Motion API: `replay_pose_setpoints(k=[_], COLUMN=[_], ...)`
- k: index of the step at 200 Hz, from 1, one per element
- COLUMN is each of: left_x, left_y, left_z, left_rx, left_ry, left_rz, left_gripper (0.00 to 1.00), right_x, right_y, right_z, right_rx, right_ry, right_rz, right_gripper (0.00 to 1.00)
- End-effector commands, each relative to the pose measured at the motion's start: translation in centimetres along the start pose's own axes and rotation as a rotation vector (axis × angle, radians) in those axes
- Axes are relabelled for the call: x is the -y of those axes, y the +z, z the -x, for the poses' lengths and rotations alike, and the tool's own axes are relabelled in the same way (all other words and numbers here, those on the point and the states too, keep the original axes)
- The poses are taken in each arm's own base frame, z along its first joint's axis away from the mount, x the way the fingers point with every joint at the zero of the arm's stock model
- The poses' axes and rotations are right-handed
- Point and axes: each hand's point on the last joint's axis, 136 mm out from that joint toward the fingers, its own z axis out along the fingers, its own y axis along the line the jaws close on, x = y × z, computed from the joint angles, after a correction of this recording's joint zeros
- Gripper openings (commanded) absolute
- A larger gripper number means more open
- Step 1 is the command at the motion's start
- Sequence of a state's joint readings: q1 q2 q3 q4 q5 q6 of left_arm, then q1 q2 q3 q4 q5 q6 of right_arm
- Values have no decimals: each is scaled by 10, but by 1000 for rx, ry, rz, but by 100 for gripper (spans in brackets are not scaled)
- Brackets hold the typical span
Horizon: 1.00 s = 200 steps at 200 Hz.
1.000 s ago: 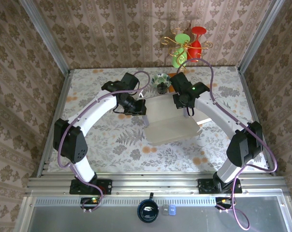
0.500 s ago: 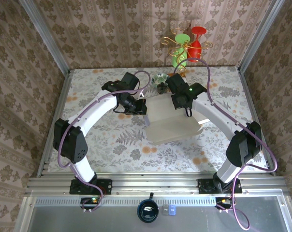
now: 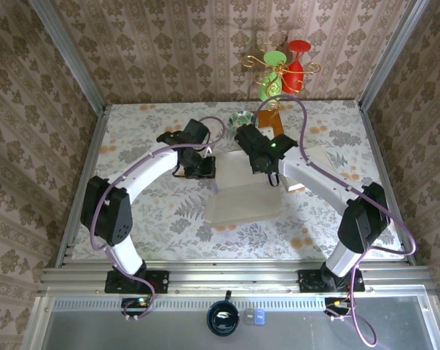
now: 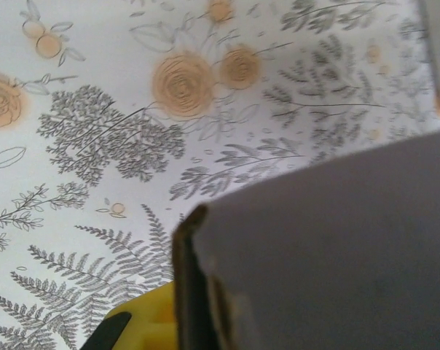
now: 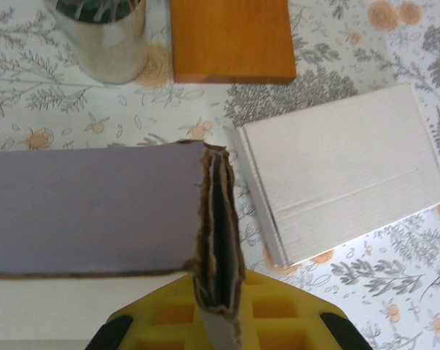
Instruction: Fold the paper box
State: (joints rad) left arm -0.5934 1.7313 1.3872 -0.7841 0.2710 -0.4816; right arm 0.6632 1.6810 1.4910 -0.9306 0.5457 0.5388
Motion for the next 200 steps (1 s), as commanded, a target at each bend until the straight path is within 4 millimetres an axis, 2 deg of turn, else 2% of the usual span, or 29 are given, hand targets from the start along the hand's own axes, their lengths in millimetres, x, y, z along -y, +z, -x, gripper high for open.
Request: replay_pose_setpoints(k=[1,37,61,87,130,148,200], left_x=[-25,-38,-43,-46,-50,-54,-73], left_y=[28,61,73,76,77,77,71], left_z=[-3,-10,-13,-15,-19,-22,-33], left_rx=[4,-11,-32,-35,-32,-27,3], left_ry=[-70,-116,-130,-134,-126,-110,-115], left_rz=[60,52,63,78,122,177,361], left_gripper=[11,15,21,25,22,19,21], right_x=[6,-2,-3,-4,-5,-6,-9], right_y=[13,37,45,45,43,42,45], right_z=[-11,-28,-34,-33,-33,-34,-39], right_rx=[-4,-64,-85,-84,-86,-87,-100], right_ry=[79,32,11,8,6,7,-3], right_rz=[-97,-133,-158,-161,-160,-158,-161], right_gripper=[0,0,0,0,0,0,0])
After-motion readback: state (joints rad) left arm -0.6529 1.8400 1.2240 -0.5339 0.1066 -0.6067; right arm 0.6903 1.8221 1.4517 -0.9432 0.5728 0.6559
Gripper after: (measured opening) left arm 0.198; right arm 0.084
